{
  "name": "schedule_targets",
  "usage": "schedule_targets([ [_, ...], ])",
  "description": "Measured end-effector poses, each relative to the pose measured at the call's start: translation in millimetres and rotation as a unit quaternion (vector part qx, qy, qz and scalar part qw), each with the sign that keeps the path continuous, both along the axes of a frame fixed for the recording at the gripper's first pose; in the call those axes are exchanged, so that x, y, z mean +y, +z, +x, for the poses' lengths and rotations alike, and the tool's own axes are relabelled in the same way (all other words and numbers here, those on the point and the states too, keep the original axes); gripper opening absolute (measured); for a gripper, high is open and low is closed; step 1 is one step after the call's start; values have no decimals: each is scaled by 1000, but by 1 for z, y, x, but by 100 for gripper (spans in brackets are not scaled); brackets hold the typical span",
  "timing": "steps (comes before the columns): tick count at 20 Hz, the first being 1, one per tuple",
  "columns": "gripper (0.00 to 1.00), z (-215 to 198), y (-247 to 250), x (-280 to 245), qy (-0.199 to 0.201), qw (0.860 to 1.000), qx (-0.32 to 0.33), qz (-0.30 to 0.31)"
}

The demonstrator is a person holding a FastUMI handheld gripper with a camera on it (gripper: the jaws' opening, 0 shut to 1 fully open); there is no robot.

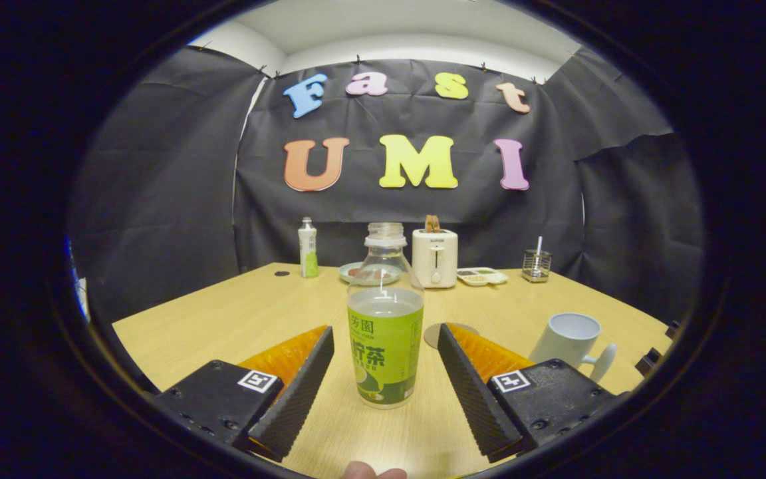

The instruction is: Take the bottle from table, then pour the juice into the cup, finally place the bottle on the coaster

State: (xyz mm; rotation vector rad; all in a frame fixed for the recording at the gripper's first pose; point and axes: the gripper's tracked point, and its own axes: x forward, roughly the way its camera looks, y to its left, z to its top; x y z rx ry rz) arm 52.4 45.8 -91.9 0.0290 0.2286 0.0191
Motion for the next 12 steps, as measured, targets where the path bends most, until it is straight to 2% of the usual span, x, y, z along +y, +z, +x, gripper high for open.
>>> schedule_targets([
  [9,100,17,-17,-1,-10,999,39,-2],
  [12,92,21,-23,1,-7,999,48,8],
])
